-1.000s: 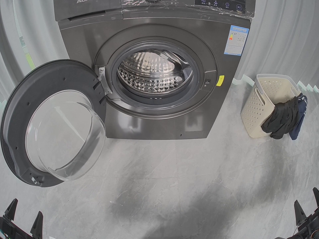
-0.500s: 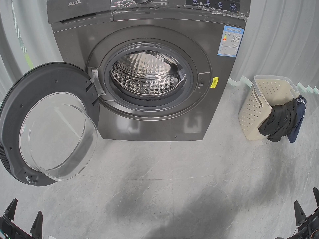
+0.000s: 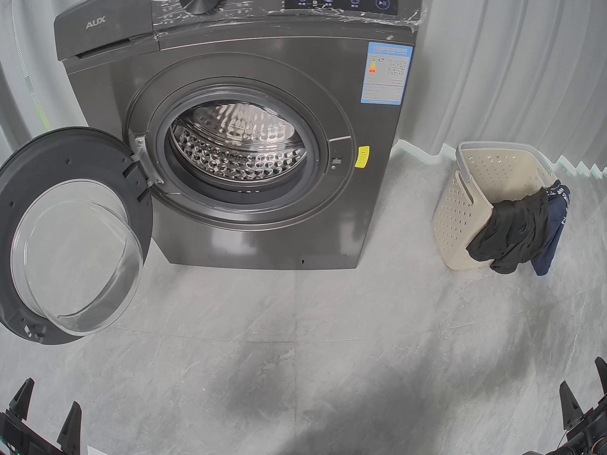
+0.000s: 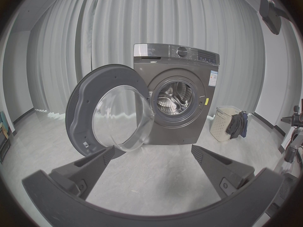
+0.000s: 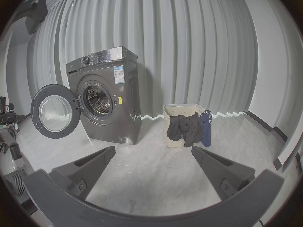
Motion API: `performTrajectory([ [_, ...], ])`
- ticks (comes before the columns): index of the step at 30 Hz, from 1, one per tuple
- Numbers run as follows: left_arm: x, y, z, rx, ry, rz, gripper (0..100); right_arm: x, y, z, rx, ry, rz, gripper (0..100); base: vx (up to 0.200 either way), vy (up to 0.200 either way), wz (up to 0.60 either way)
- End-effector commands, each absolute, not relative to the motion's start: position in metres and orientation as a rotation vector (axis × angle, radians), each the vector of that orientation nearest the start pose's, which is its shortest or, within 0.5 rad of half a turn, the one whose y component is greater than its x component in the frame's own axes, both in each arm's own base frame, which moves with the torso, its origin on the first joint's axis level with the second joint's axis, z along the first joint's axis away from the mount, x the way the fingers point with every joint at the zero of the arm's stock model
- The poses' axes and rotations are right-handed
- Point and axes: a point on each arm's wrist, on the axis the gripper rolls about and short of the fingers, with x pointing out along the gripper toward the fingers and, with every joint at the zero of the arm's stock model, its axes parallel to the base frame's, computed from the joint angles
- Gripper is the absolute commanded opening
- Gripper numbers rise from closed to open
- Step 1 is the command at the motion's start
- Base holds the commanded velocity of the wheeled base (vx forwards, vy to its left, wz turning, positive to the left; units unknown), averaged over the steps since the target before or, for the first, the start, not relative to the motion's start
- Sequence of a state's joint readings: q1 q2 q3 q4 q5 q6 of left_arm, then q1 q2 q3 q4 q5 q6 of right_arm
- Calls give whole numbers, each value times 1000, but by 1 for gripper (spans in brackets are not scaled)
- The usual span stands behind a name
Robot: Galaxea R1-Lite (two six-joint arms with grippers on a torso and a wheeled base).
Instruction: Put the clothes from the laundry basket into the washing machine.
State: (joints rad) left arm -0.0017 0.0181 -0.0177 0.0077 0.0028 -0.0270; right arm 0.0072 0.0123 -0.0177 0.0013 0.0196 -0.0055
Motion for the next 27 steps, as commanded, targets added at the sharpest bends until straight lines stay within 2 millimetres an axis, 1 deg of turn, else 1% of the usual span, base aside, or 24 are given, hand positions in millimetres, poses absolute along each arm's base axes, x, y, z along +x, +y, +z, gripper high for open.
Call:
performTrajectory([
  [1,-23,0,76,-26,6,2,100,-23,0,76,-6,0,28,100,0,-200,0],
  [27,-23,0,76,-31,5,3,100,-23,0,76,-6,0,28,100,0,-200,0],
])
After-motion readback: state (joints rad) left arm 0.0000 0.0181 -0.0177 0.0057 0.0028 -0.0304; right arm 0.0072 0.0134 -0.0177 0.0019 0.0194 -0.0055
